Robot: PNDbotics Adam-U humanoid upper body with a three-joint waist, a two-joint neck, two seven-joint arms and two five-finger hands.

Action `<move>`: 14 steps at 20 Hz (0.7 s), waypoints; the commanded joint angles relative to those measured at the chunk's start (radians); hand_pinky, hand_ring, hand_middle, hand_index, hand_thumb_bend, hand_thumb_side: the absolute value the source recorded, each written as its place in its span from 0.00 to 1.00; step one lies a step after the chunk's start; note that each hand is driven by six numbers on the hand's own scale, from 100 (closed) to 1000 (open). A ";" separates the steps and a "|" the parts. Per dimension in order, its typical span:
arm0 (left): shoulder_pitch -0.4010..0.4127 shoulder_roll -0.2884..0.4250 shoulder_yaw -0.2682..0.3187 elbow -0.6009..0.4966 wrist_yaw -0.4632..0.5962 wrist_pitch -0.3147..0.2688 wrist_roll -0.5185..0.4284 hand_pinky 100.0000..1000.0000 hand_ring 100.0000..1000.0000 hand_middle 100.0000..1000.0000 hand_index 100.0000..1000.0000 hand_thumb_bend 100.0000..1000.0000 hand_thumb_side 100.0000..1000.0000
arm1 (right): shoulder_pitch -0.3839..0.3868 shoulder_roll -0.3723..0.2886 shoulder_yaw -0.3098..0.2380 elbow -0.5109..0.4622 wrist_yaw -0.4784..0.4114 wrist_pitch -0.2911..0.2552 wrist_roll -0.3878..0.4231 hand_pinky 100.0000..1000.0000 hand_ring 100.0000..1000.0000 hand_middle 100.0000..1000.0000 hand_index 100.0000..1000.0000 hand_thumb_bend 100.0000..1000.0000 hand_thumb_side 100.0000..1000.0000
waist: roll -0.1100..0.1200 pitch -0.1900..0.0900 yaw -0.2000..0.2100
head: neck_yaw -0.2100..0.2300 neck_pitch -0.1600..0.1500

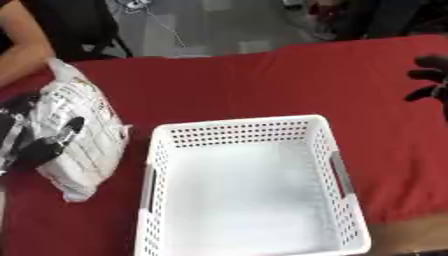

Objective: Pick up objects on the table and place them in the box.

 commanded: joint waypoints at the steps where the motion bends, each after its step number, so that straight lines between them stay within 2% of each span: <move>1: 0.000 0.036 -0.014 -0.021 -0.043 -0.007 -0.091 0.75 0.83 0.88 0.95 1.00 0.80 | -0.005 -0.014 -0.003 -0.016 -0.002 -0.001 0.000 0.53 0.75 0.78 0.88 0.33 0.92 | -0.001 -0.011 -0.003 | -0.009 -0.014; 3: 0.000 0.042 -0.018 -0.039 -0.063 -0.009 -0.153 0.74 0.80 0.84 0.93 1.00 0.73 | -0.005 -0.014 -0.002 -0.016 -0.002 -0.001 0.000 0.53 0.75 0.78 0.88 0.34 0.92 | -0.001 -0.011 -0.003 | -0.009 -0.014; 4: -0.001 0.044 -0.020 -0.052 -0.069 -0.008 -0.180 0.73 0.76 0.79 0.90 1.00 0.71 | -0.005 -0.015 -0.002 -0.016 -0.002 -0.001 0.001 0.53 0.75 0.78 0.88 0.33 0.92 | -0.001 -0.011 -0.003 | -0.008 -0.013; 5: -0.001 0.045 -0.020 -0.065 -0.074 -0.006 -0.203 0.73 0.77 0.81 0.91 1.00 0.71 | -0.004 -0.015 -0.002 -0.016 -0.002 -0.001 0.001 0.53 0.75 0.78 0.88 0.33 0.92 | -0.001 -0.011 -0.003 | -0.008 -0.013; 6: -0.003 0.046 -0.021 -0.077 -0.077 -0.004 -0.219 0.70 0.69 0.73 0.85 0.91 0.70 | -0.004 -0.015 -0.002 -0.016 -0.002 -0.001 0.001 0.53 0.75 0.78 0.88 0.33 0.92 | -0.001 -0.011 -0.003 | -0.007 -0.013; 8: -0.004 0.048 -0.024 -0.098 -0.081 0.002 -0.242 0.68 0.61 0.65 0.79 0.59 0.63 | -0.005 -0.015 -0.002 -0.016 -0.002 -0.001 0.001 0.53 0.75 0.78 0.88 0.33 0.92 | -0.001 -0.011 -0.003 | -0.007 -0.014; 9: -0.005 0.047 -0.026 -0.107 -0.081 0.005 -0.248 0.66 0.56 0.58 0.74 0.30 0.54 | -0.005 -0.015 -0.002 -0.016 -0.002 -0.001 0.001 0.53 0.75 0.78 0.88 0.33 0.92 | -0.001 -0.011 -0.004 | -0.008 -0.014; 10: -0.006 0.047 -0.028 -0.114 -0.079 0.009 -0.251 0.65 0.52 0.54 0.69 0.13 0.48 | -0.005 -0.015 -0.002 -0.016 -0.002 -0.001 0.001 0.53 0.75 0.78 0.88 0.33 0.92 | -0.001 -0.011 -0.004 | -0.008 -0.014; 11: -0.006 0.047 -0.029 -0.120 -0.076 0.013 -0.249 0.66 0.55 0.57 0.72 0.25 0.52 | -0.005 -0.015 -0.002 -0.016 -0.002 -0.001 0.001 0.53 0.75 0.78 0.88 0.33 0.92 | -0.001 -0.011 -0.004 | -0.008 -0.014; 12: -0.007 0.047 -0.031 -0.126 -0.073 0.016 -0.244 0.58 0.39 0.40 0.49 0.00 0.37 | -0.005 -0.015 -0.002 -0.016 -0.002 -0.001 0.002 0.53 0.75 0.78 0.88 0.33 0.92 | -0.001 -0.011 -0.004 | -0.008 -0.014; 13: -0.007 0.048 -0.032 -0.131 -0.066 0.022 -0.232 0.57 0.36 0.37 0.46 0.00 0.32 | -0.005 -0.015 -0.002 -0.016 -0.002 -0.001 0.002 0.53 0.75 0.78 0.88 0.33 0.92 | -0.001 -0.011 -0.004 | -0.008 -0.014; 14: -0.008 0.048 -0.034 -0.135 -0.058 0.027 -0.218 0.49 0.27 0.25 0.32 0.00 0.22 | -0.005 -0.015 -0.002 -0.016 -0.002 -0.001 0.002 0.53 0.75 0.78 0.88 0.33 0.92 | -0.001 -0.011 -0.004 | -0.008 -0.014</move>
